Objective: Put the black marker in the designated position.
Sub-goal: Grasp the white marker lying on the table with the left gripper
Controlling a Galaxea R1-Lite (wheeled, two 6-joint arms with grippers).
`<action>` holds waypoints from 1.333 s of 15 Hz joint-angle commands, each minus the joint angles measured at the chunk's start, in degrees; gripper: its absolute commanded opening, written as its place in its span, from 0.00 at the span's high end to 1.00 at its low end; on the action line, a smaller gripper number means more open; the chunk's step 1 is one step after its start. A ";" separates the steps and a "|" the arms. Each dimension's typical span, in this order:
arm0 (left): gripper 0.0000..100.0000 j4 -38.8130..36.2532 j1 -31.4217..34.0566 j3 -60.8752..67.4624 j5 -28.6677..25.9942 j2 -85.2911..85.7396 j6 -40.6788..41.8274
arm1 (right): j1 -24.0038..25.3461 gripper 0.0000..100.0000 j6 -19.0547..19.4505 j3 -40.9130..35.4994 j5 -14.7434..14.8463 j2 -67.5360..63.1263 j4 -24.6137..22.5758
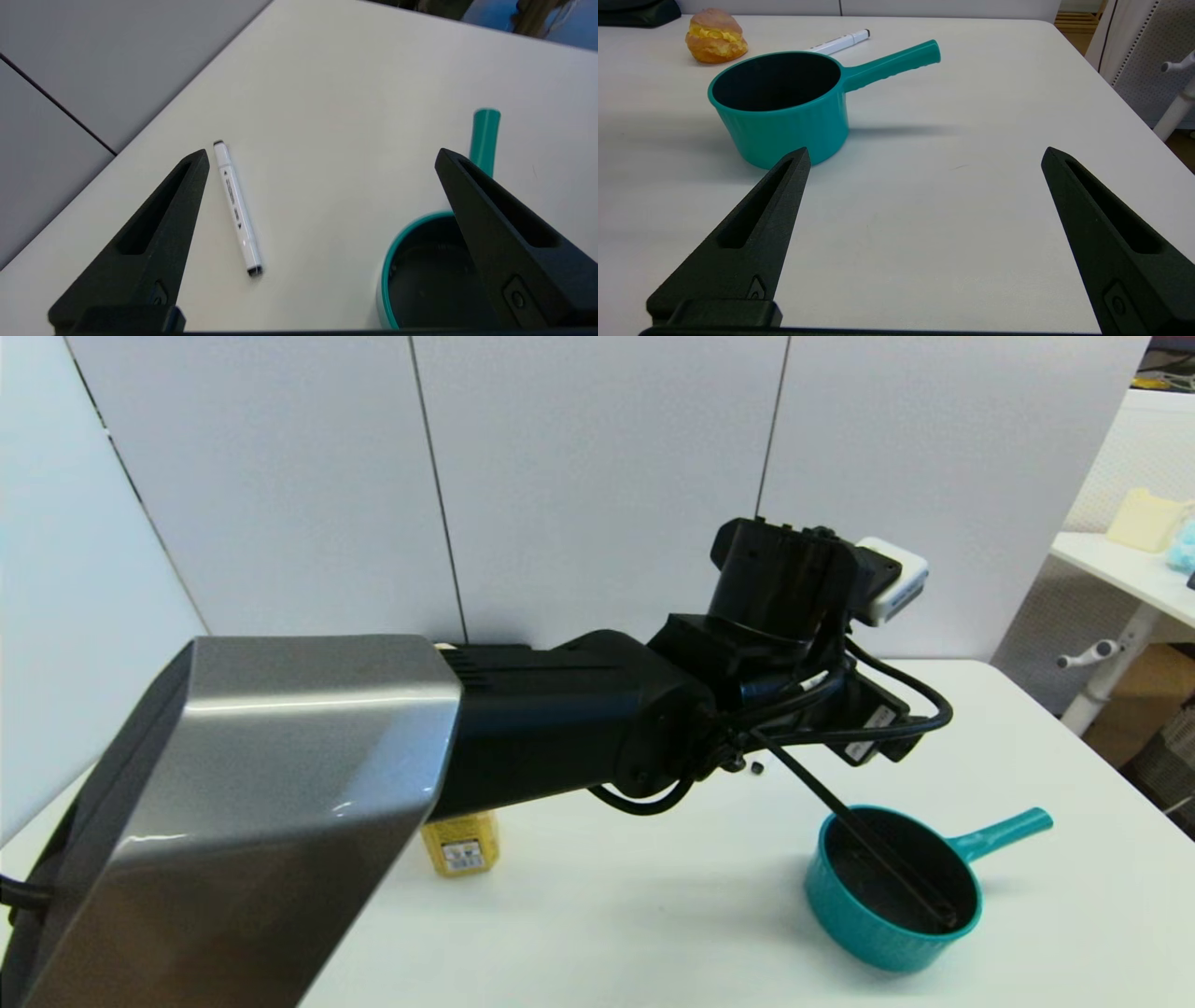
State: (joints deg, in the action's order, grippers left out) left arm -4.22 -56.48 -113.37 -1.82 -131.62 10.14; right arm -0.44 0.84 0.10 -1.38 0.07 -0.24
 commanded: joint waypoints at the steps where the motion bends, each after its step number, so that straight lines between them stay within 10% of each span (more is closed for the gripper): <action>1: 0.00 -5.19 2.16 -0.01 -0.29 -4.26 -0.47 | 0.00 0.00 0.04 -0.01 -0.03 -0.07 -0.02; 20: 0.00 -12.92 5.94 -0.01 -0.64 -13.22 -4.17 | 0.00 0.00 0.04 -0.01 0.06 -0.07 -0.02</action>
State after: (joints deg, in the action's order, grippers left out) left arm -16.99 -50.49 -113.37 -2.43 -143.76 5.92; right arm -0.46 0.85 0.10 -1.32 0.07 -0.24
